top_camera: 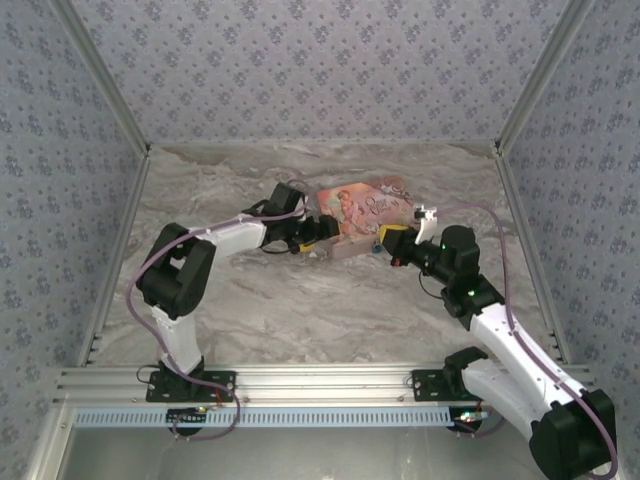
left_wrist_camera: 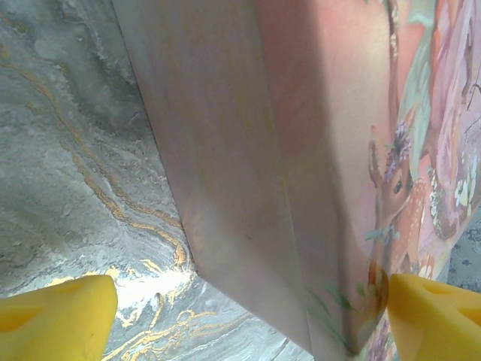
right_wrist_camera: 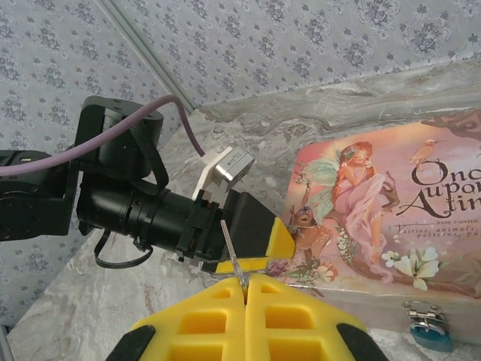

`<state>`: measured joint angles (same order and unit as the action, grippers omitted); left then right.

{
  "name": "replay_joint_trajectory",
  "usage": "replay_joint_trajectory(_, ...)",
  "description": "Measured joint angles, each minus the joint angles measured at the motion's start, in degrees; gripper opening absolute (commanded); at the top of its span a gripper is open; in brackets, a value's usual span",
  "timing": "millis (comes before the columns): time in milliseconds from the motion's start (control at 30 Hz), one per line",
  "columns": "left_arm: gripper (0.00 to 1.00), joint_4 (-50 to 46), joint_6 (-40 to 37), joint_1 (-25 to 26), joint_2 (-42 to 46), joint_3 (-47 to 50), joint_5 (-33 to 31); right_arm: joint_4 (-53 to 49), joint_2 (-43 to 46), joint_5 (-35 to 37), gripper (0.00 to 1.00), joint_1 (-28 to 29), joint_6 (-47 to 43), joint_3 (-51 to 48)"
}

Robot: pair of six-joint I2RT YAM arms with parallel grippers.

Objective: Unlock the padlock with the key

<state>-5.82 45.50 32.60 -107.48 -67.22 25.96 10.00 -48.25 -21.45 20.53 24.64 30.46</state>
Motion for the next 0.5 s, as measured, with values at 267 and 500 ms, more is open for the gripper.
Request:
replay_joint_trajectory(267, 0.91, -0.94, -1.75, -2.93, 3.39, 3.72, -0.02, -0.07, -0.59, 0.00, 0.00, 0.00, -0.28, 0.00)
replay_joint_trajectory(500, 0.91, -2.38, -3.28, -6.47, 6.51, 6.60, -0.59, -0.39, -1.11, 0.02, 0.00, 0.00, -0.52, 0.00)
